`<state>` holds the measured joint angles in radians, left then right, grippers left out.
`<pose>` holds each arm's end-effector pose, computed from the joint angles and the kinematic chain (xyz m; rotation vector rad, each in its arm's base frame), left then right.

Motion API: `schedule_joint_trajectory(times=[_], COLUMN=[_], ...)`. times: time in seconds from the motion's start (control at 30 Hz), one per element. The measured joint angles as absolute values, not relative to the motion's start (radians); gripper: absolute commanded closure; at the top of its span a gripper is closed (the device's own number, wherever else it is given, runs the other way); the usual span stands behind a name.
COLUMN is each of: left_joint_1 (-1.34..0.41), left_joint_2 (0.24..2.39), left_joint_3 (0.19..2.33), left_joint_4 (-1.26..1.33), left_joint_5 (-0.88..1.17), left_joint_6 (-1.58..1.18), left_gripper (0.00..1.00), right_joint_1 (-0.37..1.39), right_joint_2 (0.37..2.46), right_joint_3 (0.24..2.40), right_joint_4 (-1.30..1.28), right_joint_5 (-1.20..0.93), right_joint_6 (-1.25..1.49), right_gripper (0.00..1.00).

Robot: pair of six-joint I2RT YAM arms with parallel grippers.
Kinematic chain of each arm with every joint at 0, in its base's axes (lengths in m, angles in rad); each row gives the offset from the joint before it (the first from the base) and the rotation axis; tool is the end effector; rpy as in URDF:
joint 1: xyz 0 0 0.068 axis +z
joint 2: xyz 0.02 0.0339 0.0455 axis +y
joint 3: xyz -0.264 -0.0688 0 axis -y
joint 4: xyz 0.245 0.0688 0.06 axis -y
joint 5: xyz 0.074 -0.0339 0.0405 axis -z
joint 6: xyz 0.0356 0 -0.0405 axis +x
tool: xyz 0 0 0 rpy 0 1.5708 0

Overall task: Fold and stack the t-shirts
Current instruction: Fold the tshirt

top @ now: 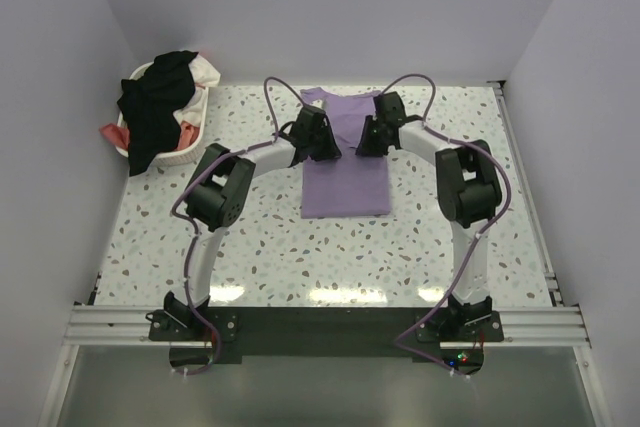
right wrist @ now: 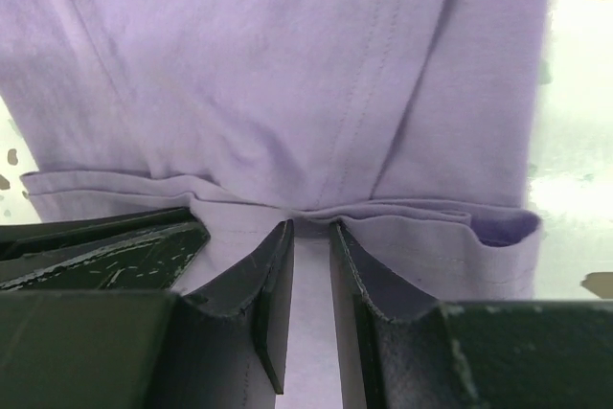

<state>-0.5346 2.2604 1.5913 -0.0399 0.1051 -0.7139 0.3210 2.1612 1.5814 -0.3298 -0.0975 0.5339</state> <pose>0.4287 -0.2582 0.1410 -0.1568 2.3915 -0.7460 0.4468 0.1522 0.1624 0.2274 2.5284 0.4738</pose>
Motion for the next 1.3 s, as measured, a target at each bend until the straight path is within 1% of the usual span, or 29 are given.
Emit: schedule_joint_trajectory(times=[0.43,0.7,0.93,1.03,1.07,1.1,1.17,1.2,1.3], left_joint_1=[-0.534,-0.533,-0.503,-0.472,-0.465,-0.455,-0.44,-0.435,-0.429], left_joint_2=[2.26,2.26,2.23,2.18,2.163,2.131,2.067,2.024,1.88], left_joint_3=[1.591,1.591,1.59,1.589,1.588,1.578,1.543,1.513,1.383], left_joint_4=[-0.038,-0.039,-0.065,-0.091,-0.096,-0.094,-0.091,-0.093,-0.071], left_joint_5=[0.106,0.107,0.121,0.126,0.127,0.127,0.126,0.123,0.12], left_joint_6=[-0.714,-0.713,-0.684,-0.665,-0.662,-0.659,-0.657,-0.657,-0.662], left_gripper=[0.84,0.83,0.7,0.65,0.63,0.59,0.57,0.54,0.49], right_joint_1=[0.173,0.133,0.135,0.137,0.137,0.137,0.137,0.137,0.137], right_joint_2=[2.134,2.135,2.13,2.093,2.071,2.042,1.974,1.929,1.786], right_joint_3=[1.507,1.507,1.51,1.508,1.503,1.491,1.456,1.426,1.306], right_joint_4=[-0.272,-0.277,-0.313,-0.359,-0.367,-0.373,-0.381,-0.381,-0.368], right_joint_5=[-0.201,-0.226,-0.244,-0.23,-0.225,-0.222,-0.219,-0.219,-0.223], right_joint_6=[0.557,0.556,0.548,0.546,0.546,0.545,0.543,0.542,0.542], right_gripper=[0.73,0.71,0.7,0.65,0.63,0.62,0.59,0.59,0.58])
